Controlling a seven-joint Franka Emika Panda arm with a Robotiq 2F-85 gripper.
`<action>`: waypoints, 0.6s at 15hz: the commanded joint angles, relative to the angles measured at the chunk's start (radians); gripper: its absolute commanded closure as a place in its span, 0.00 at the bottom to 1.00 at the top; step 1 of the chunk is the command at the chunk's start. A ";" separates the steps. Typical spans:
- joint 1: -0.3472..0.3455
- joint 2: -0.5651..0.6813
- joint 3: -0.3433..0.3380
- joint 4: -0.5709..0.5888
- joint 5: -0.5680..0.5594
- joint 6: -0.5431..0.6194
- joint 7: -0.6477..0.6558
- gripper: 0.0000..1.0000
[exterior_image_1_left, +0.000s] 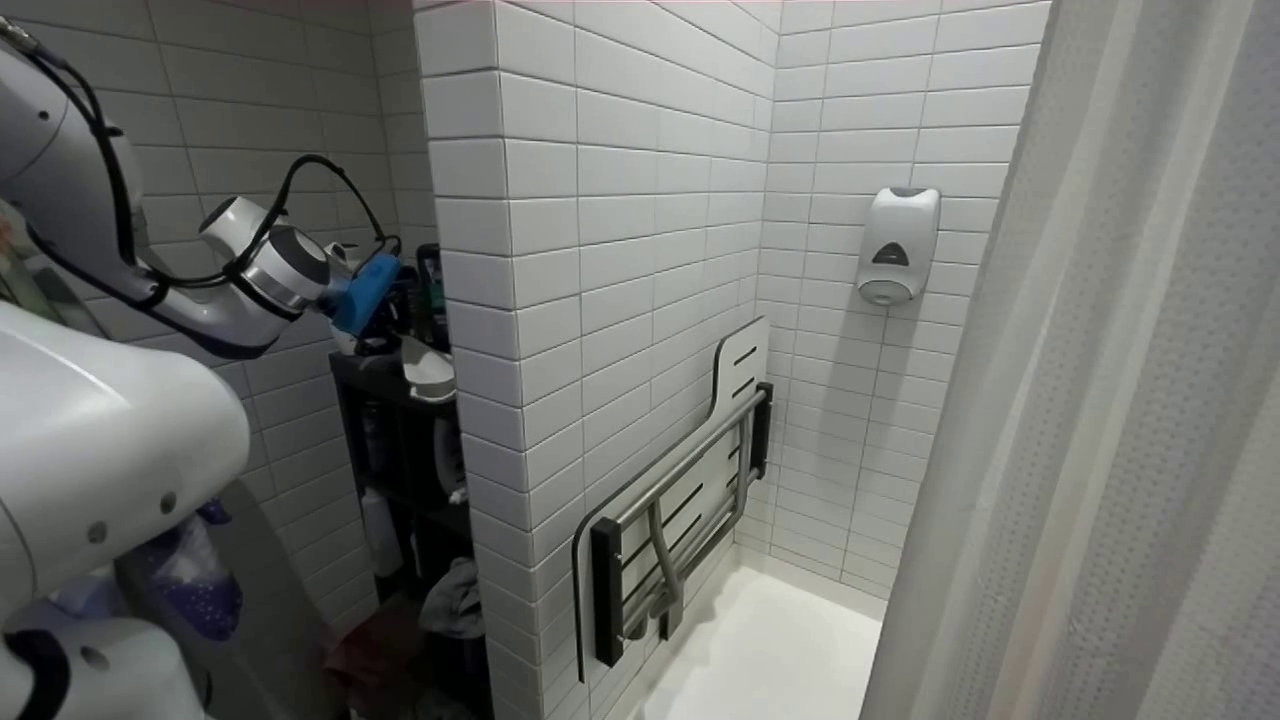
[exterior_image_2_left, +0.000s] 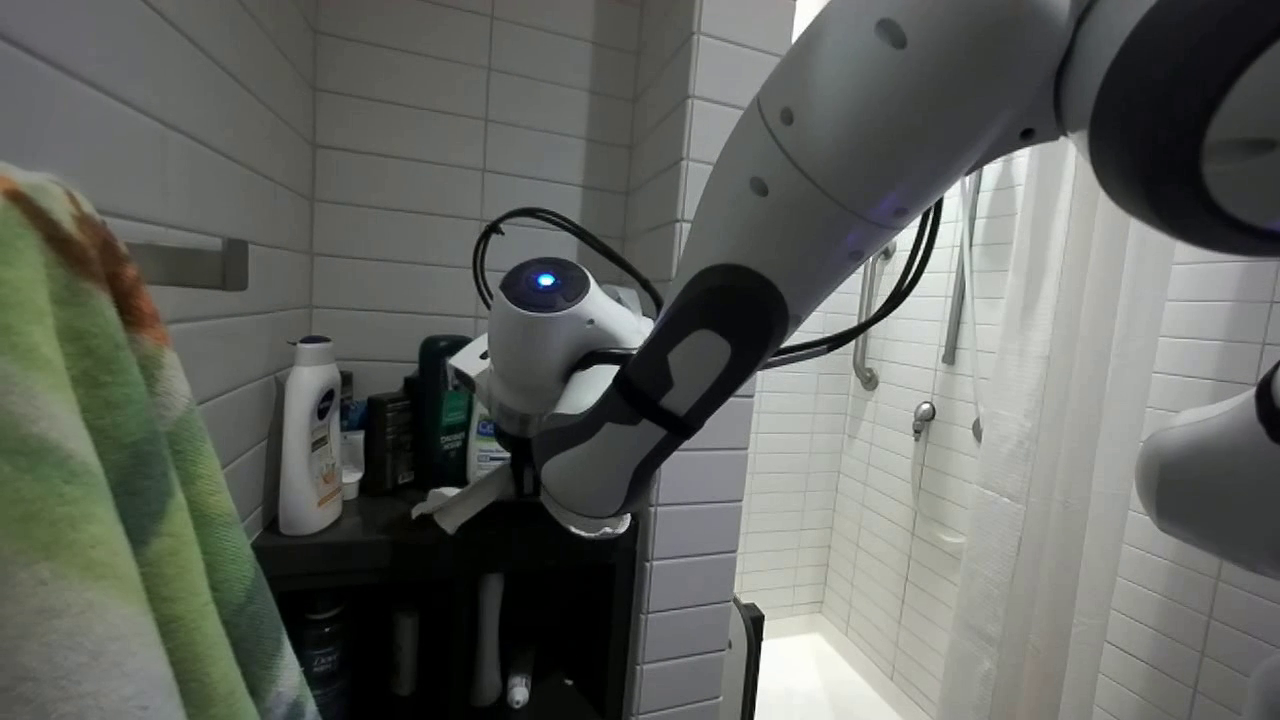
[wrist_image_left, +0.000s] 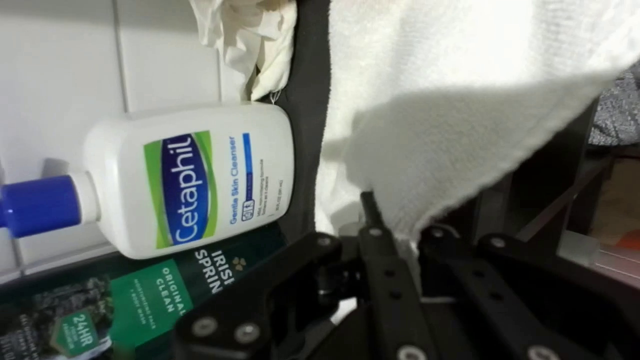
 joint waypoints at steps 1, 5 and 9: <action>0.078 0.092 -0.074 -0.086 -0.062 0.029 0.017 0.98; 0.180 0.143 -0.178 -0.155 -0.115 0.076 0.025 0.98; 0.292 0.216 -0.291 -0.237 -0.165 0.116 0.031 0.98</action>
